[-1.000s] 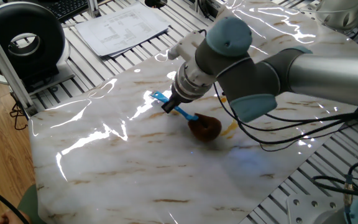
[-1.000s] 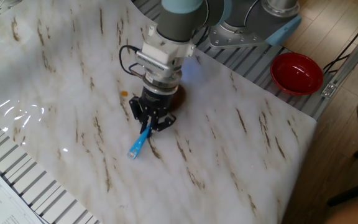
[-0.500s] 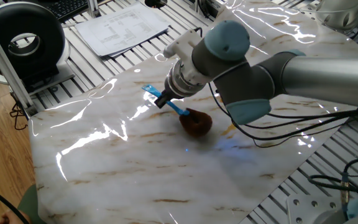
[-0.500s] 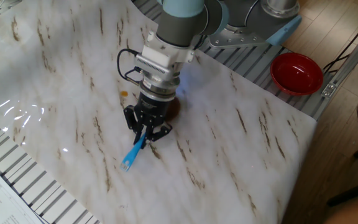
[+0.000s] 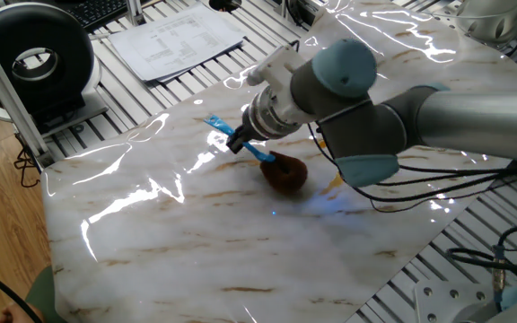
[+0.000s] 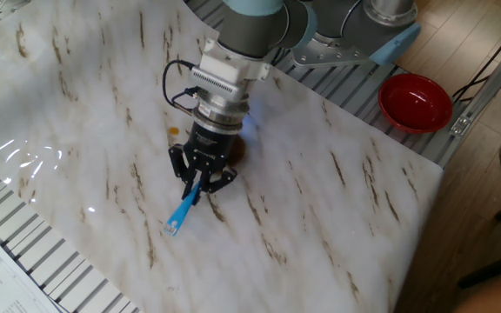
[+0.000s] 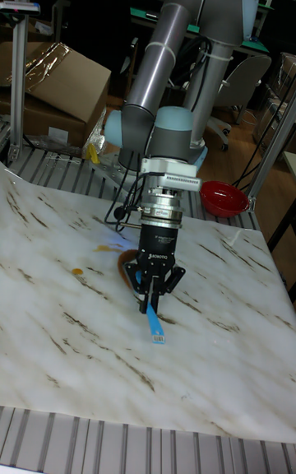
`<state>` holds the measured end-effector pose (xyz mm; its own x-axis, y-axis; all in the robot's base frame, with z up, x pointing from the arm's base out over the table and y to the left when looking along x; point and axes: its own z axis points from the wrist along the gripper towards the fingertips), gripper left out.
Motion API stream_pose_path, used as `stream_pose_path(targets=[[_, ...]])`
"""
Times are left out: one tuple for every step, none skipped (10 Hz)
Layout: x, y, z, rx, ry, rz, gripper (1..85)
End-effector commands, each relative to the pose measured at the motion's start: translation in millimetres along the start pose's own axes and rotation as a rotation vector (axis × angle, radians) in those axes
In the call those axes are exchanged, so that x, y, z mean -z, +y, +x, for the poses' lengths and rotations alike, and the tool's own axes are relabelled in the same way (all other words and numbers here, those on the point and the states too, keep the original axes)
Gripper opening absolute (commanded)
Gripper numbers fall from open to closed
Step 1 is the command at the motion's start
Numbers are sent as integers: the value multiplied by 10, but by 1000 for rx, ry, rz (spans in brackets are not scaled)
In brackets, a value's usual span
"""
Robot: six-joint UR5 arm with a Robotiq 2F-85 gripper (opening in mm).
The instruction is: Scrub the table with a brush
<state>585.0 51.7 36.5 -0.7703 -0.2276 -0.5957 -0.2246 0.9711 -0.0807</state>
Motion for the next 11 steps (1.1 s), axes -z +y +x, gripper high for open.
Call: stream_pose_path(targets=[[50, -81, -10, 20, -44, 10, 10], [35, -131, -3, 44, -53, 20, 10], [21, -186, 15, 67, -62, 23, 10], [9, -229, 44, 79, -69, 19, 10], [-5, -279, 72, 97, -80, 16, 10], [-7, -355, 102, 125, -82, 25, 10], [1, -438, 112, 162, -78, 40, 10], [13, -515, 106, 197, -76, 49, 10], [21, -601, 90, 230, -76, 54, 10], [29, -695, 77, 258, -77, 55, 10], [36, -768, 75, 279, -77, 55, 10]])
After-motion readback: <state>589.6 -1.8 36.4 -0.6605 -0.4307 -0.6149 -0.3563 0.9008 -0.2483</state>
